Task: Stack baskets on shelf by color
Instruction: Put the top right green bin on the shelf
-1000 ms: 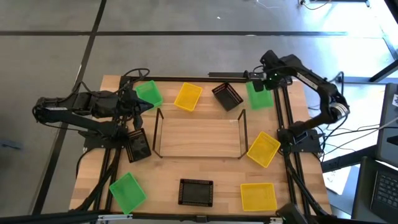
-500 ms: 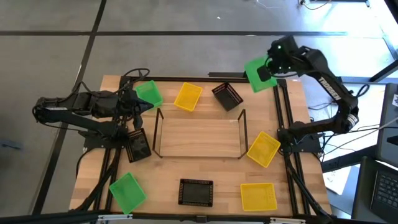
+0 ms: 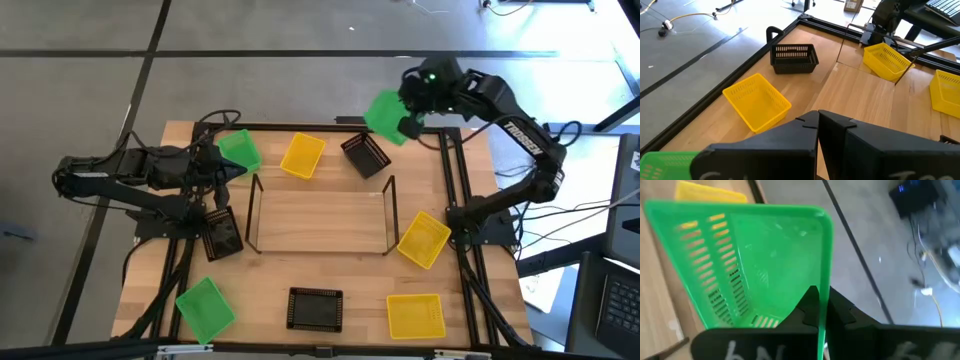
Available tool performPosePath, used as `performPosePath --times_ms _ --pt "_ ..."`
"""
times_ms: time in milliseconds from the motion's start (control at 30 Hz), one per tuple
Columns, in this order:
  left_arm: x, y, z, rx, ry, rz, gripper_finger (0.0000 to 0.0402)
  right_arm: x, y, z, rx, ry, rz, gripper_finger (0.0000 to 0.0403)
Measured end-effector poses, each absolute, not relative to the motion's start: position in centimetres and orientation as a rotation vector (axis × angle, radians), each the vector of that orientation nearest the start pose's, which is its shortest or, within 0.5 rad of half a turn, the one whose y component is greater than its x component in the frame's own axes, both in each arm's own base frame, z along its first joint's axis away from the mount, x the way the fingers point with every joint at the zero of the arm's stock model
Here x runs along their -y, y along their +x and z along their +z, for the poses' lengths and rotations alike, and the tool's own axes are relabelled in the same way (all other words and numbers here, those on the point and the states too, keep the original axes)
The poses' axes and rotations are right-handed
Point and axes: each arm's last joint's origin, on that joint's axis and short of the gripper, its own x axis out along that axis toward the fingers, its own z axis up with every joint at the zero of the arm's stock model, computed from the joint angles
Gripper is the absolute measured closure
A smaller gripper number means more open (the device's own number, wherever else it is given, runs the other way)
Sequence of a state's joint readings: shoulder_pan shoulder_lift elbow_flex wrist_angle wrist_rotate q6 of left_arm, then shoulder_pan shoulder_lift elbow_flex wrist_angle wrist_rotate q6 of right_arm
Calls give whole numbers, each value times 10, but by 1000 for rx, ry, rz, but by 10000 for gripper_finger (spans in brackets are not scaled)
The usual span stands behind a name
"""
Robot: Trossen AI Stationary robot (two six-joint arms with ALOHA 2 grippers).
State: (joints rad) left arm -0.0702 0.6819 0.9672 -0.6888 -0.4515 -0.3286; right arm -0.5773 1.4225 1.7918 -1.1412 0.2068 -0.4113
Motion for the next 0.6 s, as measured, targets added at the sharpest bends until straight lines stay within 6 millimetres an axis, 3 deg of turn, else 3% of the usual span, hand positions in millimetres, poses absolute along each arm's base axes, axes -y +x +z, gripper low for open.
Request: performPosePath --times_ms 300,600 --pt "-4 120 358 -338 -213 437 401 127 263 452 -864 -499 -250 403" --pt "-4 119 358 -349 -210 439 401 103 311 423 -904 -728 118 403"
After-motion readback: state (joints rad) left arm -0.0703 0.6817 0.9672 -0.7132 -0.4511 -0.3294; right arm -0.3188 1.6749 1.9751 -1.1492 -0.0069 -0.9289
